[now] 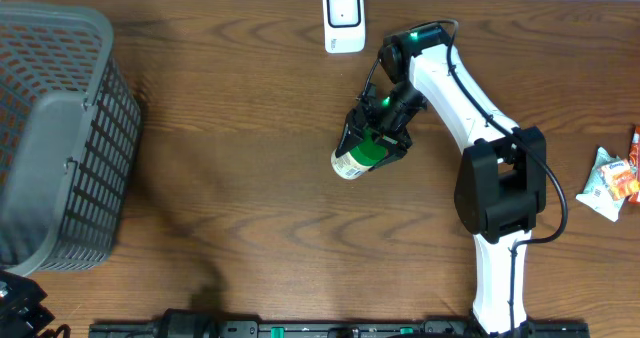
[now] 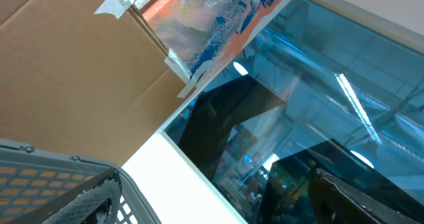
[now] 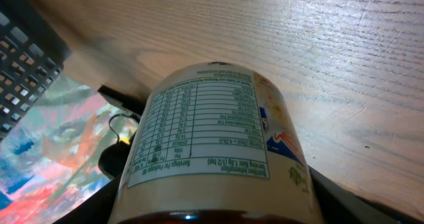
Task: Scan the item barcode
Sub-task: 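Lift the jar with the right gripper toward the white scanner, then hold the jar's label in front of the white scanner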
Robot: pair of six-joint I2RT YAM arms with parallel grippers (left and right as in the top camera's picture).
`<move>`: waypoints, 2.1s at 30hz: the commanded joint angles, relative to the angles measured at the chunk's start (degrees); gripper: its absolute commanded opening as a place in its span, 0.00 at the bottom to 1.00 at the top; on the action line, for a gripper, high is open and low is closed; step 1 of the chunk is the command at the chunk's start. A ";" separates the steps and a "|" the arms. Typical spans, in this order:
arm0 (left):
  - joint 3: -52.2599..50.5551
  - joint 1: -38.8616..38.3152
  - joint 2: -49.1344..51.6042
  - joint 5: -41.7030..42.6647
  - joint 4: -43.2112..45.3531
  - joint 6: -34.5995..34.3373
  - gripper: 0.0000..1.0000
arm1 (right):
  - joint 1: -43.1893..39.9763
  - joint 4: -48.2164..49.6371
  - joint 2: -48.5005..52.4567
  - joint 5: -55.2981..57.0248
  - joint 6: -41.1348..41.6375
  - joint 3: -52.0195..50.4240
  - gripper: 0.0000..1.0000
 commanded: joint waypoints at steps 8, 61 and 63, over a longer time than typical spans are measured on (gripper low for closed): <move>-0.61 0.35 -0.31 0.79 0.26 -1.86 0.90 | -0.17 -1.84 0.33 -2.62 -3.82 1.57 0.66; -0.61 0.35 -0.31 0.79 0.24 -1.84 0.90 | -0.07 76.37 4.39 52.35 4.20 10.05 0.45; -0.61 0.35 -0.31 0.79 0.24 -1.84 0.90 | -0.07 79.01 5.92 52.35 4.20 10.05 0.45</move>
